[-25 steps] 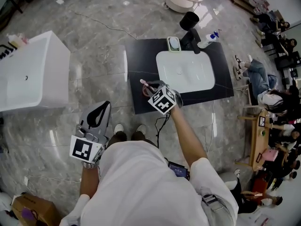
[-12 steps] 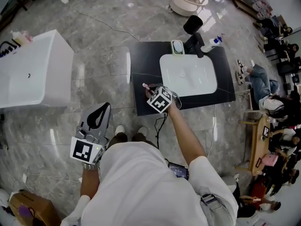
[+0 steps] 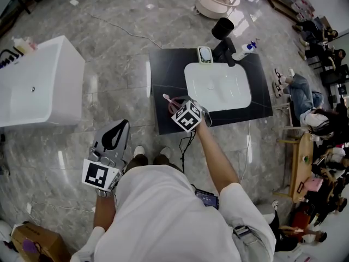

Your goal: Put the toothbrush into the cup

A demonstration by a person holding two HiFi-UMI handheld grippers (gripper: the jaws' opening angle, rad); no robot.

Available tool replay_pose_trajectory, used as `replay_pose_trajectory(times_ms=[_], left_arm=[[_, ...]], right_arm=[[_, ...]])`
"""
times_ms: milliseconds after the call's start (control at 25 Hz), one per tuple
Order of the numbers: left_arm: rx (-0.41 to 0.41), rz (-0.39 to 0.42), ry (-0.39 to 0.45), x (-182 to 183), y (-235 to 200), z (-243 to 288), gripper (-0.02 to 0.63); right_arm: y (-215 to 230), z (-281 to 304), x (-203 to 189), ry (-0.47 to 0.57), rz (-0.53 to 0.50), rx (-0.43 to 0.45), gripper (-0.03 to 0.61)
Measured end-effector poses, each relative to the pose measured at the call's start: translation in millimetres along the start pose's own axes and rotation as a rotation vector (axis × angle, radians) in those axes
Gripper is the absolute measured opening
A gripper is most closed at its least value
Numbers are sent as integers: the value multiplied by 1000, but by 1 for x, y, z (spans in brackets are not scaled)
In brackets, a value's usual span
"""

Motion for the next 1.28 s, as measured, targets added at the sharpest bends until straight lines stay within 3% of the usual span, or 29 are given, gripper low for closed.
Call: replay_pose_trajectory(times_ms=[200,440,640,880,1280], left_arm=[[-14,7,1,2,1,-1,2],[-54,22,-5,5,3,8,2],[-112,35,10,14,11,22,2],[-193,55,3,20,21,35,2],[-227,63,-4,16,26,34,2]], right_arm=[[2,-45,-13,144,101,-53,77],[-5,-127,-60,437,323,-127,36],[-32,-196,-82,638,398,-196,13],[-67,-245,-87,870,470,-159,12],[-78,-250,-81,957,488,-142,11]])
Point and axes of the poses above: the fingertips, and each gripper's own axes: z forward along the fingers, y to its right, x out of its top, the point moved 10 cm from there along -z, backward along the fingers, and after that the axes turned 14 degrees about -y, right-handed, at the moved point
